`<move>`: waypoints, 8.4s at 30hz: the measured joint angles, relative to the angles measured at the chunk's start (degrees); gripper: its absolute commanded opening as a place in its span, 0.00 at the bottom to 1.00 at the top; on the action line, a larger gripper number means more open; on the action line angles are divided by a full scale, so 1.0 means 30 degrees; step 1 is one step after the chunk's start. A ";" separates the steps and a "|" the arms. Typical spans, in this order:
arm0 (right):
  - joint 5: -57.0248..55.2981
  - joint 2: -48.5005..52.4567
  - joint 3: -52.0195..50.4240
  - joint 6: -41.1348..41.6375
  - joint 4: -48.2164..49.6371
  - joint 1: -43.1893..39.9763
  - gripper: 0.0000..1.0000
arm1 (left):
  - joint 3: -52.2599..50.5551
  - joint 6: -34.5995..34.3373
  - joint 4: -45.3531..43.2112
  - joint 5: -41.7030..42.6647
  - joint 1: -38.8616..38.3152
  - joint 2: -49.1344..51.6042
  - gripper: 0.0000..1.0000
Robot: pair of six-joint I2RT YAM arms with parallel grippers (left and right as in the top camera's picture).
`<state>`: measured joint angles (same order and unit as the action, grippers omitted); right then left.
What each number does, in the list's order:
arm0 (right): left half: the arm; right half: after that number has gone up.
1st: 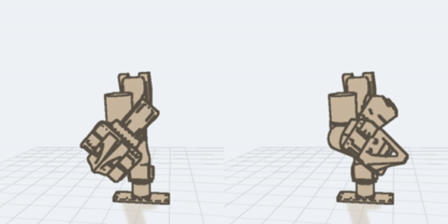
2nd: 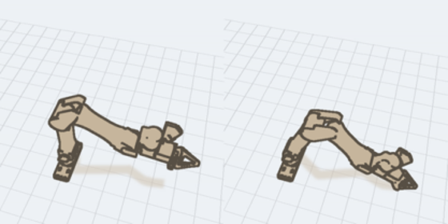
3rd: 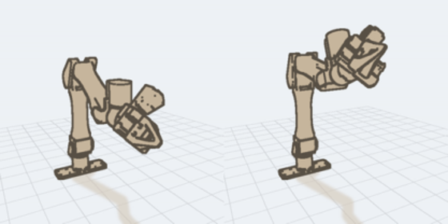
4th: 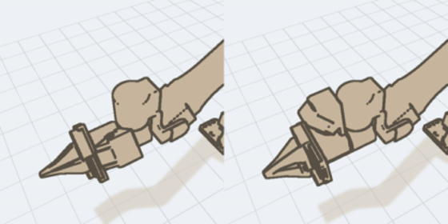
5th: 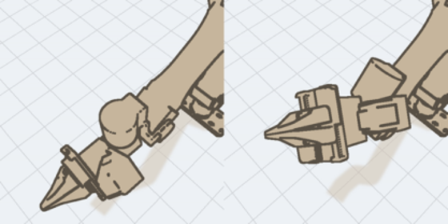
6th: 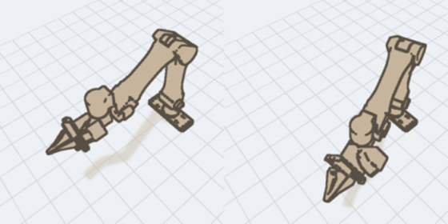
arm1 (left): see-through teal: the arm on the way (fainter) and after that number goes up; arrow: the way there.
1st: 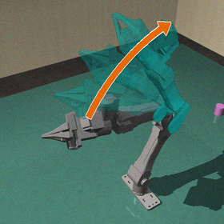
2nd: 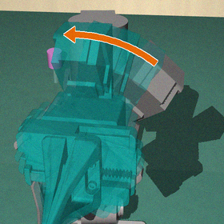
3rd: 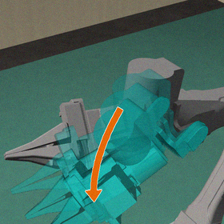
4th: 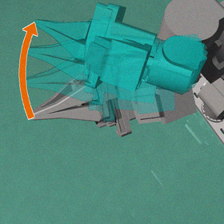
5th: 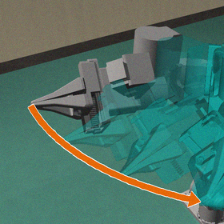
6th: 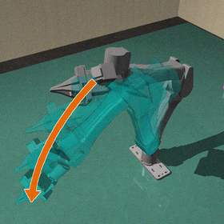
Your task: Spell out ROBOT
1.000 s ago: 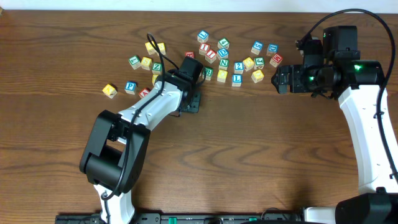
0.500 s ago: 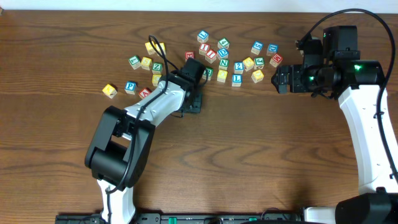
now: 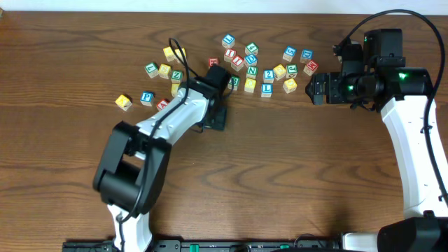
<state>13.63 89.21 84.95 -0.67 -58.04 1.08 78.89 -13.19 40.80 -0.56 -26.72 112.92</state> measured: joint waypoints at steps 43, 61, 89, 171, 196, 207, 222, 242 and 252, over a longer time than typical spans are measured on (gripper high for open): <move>-0.3300 1.5052 1.2677 0.9326 -0.0940 0.7388 0.55 | 0.2004 0.0984 0.1770 -0.1443 0.6892 -0.7264 0.68; -0.5333 1.5497 1.2670 1.1016 -0.0175 0.7810 0.52 | 0.2004 0.0976 0.1770 -0.1443 0.6892 -0.7249 0.68; -0.5107 1.7318 1.2626 1.0615 -0.0408 0.7810 0.25 | 0.2004 0.0984 0.1741 -0.1435 0.6892 -0.7206 0.68; -0.5690 1.6997 1.4127 1.2233 0.1260 0.8706 0.48 | 0.2004 0.0984 0.0896 -0.1435 0.6892 -0.7176 0.68; -0.5697 1.7959 1.3996 1.3027 0.1894 0.9238 0.46 | 0.2004 0.0984 0.0896 -0.1443 0.6892 -0.7176 0.69; -0.5712 1.8017 1.3988 1.3100 0.1756 0.9209 0.40 | 0.2004 0.0984 0.0903 -0.1443 0.6892 -0.7176 0.69; -0.5705 1.8469 1.3865 1.3070 0.1311 0.9034 0.26 | 0.2004 0.0984 0.0903 -0.1443 0.6892 -0.7176 0.69; -0.4116 1.5635 1.3172 0.9238 -0.5472 0.9282 0.22 | 0.2004 0.0984 0.0896 -0.1435 0.6892 -0.7176 0.68; -0.3912 1.5635 0.9275 0.9034 -0.2142 1.1074 0.26 | 0.2004 0.0984 0.0889 -0.1435 0.6892 -0.7176 0.69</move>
<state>1.89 136.11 112.77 26.44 -64.47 34.30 84.90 -10.24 43.46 -4.86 -6.04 91.39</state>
